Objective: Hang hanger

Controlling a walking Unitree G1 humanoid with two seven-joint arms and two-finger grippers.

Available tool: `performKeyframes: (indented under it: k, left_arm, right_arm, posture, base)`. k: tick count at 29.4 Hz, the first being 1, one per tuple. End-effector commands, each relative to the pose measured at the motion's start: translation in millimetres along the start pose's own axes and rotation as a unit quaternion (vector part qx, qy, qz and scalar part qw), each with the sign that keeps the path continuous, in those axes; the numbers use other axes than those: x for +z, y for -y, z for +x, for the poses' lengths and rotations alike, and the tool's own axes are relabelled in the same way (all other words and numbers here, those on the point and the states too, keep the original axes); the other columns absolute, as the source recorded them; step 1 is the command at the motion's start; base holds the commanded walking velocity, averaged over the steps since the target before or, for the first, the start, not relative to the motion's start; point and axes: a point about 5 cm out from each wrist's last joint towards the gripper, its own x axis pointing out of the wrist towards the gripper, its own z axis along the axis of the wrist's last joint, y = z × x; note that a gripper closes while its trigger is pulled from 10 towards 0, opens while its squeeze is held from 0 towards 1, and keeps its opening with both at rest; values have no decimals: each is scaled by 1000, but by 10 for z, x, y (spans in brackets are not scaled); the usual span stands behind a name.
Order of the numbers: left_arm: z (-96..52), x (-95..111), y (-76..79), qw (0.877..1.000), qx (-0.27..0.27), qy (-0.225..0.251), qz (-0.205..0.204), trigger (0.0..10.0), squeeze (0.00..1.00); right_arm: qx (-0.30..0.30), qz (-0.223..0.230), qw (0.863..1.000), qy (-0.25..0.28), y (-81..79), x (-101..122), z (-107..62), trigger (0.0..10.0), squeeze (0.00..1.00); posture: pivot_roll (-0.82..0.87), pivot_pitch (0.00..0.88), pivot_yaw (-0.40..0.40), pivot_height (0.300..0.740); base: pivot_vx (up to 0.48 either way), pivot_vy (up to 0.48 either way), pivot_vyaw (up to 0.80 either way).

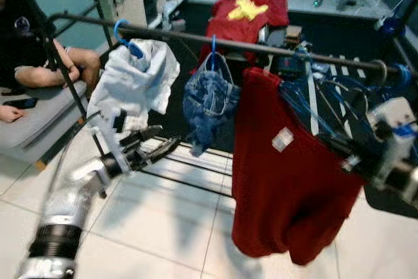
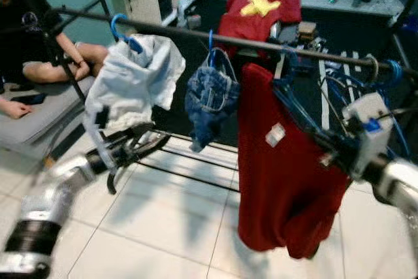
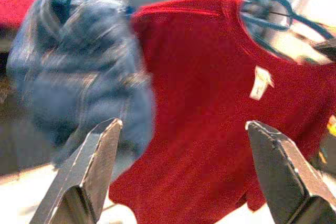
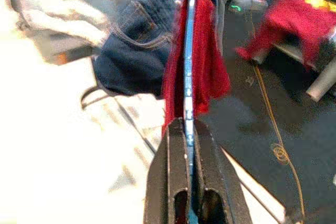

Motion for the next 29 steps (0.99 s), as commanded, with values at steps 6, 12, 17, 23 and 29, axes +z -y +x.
performKeyframes:
  k: [6, 12, 17, 23, 29]
  left_arm:
    - [19, 203, 70, 995, -86, 6, 46, 10000, 0]
    - [-1, 738, 80, 980, -170, 64, 85, 10000, 0]
    - [91, 951, 140, 966, -235, 81, 66, 10000, 0]
    - [138, 954, 121, 960, -261, 71, 66, 10000, 1000]
    - [106, 1060, 5, 964, -232, 74, 105, 10000, 4]
  right_arm:
    - [79, -24, 996, 34, -90, 318, -220, 0, 0]
    - [169, -28, 979, 114, -161, 806, -501, 0, 0]
    - [199, -31, 964, 177, -183, 1007, -474, 0, 0]
    - [242, -24, 948, 203, -233, 1098, -460, 0, 0]
    - [259, -16, 949, 179, -228, 1059, -438, 0, 0]
  posture:
    - [-82, 44, 1, 740]
    - [-84, 39, 6, 740]
    - [-73, 26, 11, 740]
    - [-70, 16, 15, 740]
    - [-65, 8, 7, 740]
  base:
    - [0, 0, 0]
    - [0, 0, 0]
    - [0, 0, 0]
    - [0, 0, 0]
    - [0, 0, 0]
